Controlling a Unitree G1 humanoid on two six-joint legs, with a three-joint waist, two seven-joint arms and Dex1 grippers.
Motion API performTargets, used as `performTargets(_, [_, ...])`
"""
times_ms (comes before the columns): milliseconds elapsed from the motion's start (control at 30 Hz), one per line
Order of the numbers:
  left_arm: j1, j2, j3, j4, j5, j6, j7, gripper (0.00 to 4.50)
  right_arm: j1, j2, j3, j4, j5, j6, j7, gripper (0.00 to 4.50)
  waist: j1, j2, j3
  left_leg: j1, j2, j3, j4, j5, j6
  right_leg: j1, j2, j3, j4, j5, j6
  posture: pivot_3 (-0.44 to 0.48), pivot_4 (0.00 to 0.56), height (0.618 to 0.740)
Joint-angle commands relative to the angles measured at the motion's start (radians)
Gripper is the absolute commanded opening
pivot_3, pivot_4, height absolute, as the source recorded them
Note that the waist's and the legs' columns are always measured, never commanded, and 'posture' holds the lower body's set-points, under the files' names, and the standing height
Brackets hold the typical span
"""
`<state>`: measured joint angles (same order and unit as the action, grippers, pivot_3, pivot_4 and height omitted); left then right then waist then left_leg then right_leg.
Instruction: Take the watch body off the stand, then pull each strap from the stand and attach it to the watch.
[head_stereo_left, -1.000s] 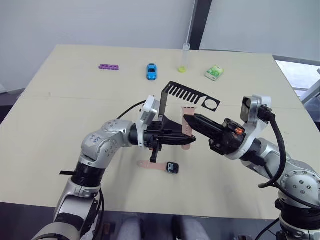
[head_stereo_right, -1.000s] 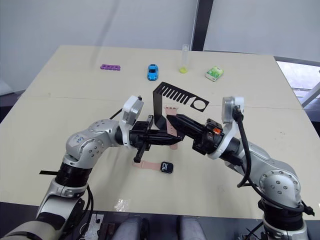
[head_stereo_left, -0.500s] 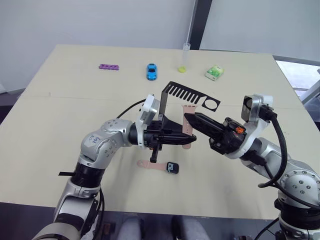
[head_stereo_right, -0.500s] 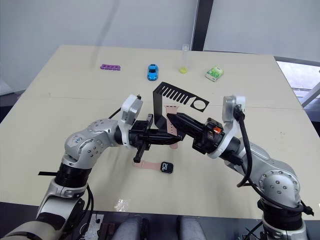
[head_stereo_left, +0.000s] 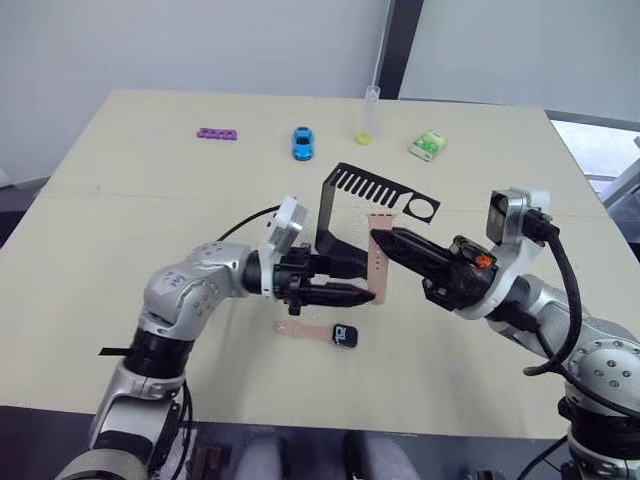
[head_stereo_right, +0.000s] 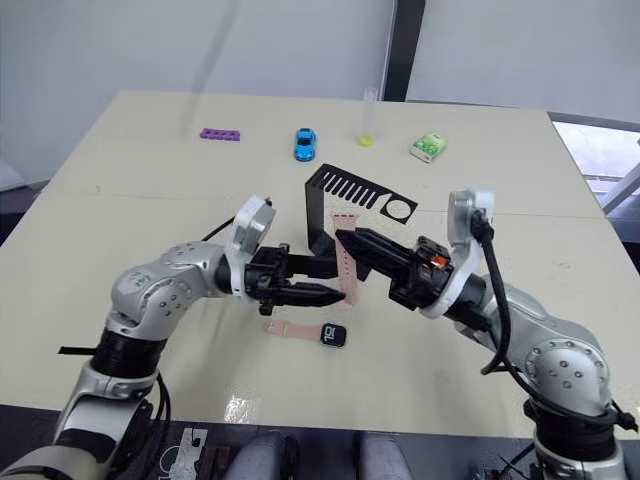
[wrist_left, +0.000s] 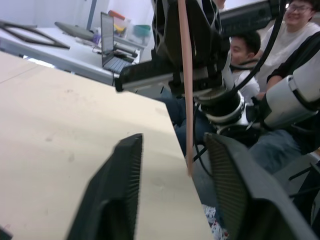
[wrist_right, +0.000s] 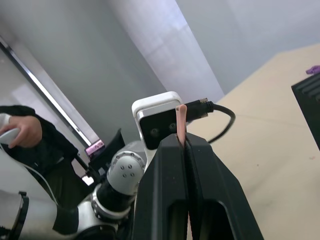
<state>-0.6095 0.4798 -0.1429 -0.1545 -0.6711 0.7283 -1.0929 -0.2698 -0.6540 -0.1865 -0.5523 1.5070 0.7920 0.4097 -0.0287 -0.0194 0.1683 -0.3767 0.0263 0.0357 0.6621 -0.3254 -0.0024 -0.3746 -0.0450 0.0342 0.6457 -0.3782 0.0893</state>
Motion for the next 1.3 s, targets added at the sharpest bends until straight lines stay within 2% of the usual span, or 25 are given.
performTargets(33, [0.04,0.055,-0.071,-0.023,0.145,-0.167,-0.046,4.48,0.07,-0.118,-0.063,-0.065,-0.058,0.034,0.139,0.0,0.004,0.0,0.0,0.0,0.0,0.0,0.0,0.0,0.0,0.0,0.0,0.0,-0.001,0.0,0.0,0.0,0.15,0.74])
performTargets(200, [0.079,0.064,-0.172,0.039,0.327,-0.363,-0.048,4.48,0.201,-0.322,-0.1,-0.095,-0.277,0.009,0.375,0.0,0.006,0.001,0.001,-0.002,-0.001,0.0,-0.001,-0.001,0.002,0.0,-0.002,0.0,-0.005,0.0,0.0,0.0,0.15,0.74])
performTargets(367, [0.076,0.017,-0.236,0.112,0.455,-0.431,0.02,4.48,0.315,-0.417,-0.119,-0.093,-0.464,-0.063,0.531,0.0,0.008,0.0,0.001,-0.002,-0.001,0.0,-0.001,-0.003,0.005,0.0,-0.001,-0.001,-0.004,0.0,0.0,0.0,0.15,0.74])
performTargets(467, [0.089,0.005,-0.258,0.126,0.509,-0.468,0.036,4.48,0.348,-0.414,-0.125,-0.093,-0.513,-0.086,0.565,0.0,0.004,0.0,0.001,-0.001,-0.001,0.0,0.0,-0.003,0.005,0.001,-0.001,0.0,-0.002,0.0,0.0,0.0,0.15,0.74])
performTargets(767, [0.104,-0.016,-0.268,0.111,0.553,-0.457,0.058,4.48,0.392,-0.402,-0.12,-0.103,-0.585,-0.112,0.61,0.0,0.007,0.0,0.001,0.0,-0.001,0.0,0.0,-0.002,0.004,0.001,0.0,0.0,0.0,0.0,0.0,0.0,0.15,0.74])
performTargets(1300, [0.109,-0.026,-0.281,0.149,0.608,-0.479,0.044,4.48,0.362,-0.361,-0.087,-0.104,-0.617,-0.098,0.6,0.0,0.01,0.0,0.001,0.0,-0.001,0.0,0.001,0.0,0.001,0.001,0.0,0.0,0.001,0.0,0.0,0.0,0.15,0.74])
